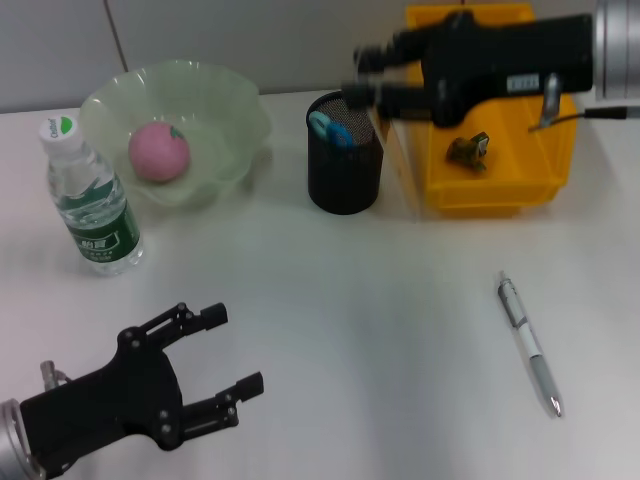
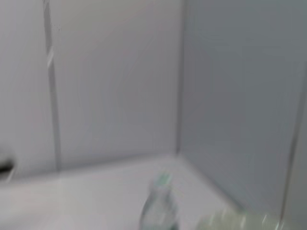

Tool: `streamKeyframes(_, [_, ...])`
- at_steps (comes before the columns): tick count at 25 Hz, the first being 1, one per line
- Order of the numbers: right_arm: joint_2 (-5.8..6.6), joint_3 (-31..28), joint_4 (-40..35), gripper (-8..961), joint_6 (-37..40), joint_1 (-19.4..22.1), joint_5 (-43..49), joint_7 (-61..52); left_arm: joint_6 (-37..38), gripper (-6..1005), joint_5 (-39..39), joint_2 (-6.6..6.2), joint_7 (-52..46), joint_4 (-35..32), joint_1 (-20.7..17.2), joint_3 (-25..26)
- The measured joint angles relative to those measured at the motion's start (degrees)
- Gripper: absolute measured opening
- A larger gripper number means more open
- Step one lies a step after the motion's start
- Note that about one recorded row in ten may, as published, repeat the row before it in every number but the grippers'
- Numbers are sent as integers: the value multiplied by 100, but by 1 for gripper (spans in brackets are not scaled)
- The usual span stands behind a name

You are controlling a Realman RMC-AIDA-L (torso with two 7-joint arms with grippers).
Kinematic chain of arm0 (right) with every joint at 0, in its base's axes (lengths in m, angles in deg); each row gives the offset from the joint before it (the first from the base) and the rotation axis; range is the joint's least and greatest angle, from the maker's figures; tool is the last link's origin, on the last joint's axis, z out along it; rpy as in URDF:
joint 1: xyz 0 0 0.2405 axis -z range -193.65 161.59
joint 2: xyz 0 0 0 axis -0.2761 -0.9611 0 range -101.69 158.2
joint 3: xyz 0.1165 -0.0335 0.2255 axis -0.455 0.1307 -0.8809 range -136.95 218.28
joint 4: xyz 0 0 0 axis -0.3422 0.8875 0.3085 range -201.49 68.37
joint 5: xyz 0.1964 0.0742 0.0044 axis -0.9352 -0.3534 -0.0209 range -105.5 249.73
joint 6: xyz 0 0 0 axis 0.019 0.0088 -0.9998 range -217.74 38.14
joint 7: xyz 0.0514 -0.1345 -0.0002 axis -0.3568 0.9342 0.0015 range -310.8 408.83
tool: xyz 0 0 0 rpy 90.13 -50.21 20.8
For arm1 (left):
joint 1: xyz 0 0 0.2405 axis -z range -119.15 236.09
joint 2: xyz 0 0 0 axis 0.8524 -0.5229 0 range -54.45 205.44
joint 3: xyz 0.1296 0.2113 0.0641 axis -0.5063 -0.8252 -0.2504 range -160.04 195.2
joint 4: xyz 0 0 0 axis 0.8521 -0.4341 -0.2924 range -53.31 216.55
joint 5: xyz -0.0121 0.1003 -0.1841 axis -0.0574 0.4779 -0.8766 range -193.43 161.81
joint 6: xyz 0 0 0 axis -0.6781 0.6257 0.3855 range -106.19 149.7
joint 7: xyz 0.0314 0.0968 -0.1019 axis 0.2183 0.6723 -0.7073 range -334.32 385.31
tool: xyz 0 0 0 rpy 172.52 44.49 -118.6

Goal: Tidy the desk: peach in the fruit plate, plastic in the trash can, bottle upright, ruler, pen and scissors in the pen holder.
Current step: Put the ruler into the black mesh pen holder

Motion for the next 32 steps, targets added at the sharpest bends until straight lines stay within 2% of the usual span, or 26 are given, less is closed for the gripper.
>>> streamKeyframes(6, [7,-338,831,400,-681,41,-1105,485,-8,830,-224,14,17,-40,153,10])
streamKeyframes(15, [0,-392,1720,414,-2007,-215,-1603,723,-49,829,-398,9,312,-75,179,17])
streamKeyframes(24, [0,-350,3156,427,-2664,-674,-2420,2110,-54,829,-475,-5,312,-74,177,19])
streamKeyframes(28, [1,-352,3683,433,-2775,-788,-2954,2809,-95,829,-476,-13,311,-62,162,18])
streamKeyframes(32, [1,-367,4064,439,-2868,-898,-3069,3132,-176,829,-476,-16,311,-50,140,19])
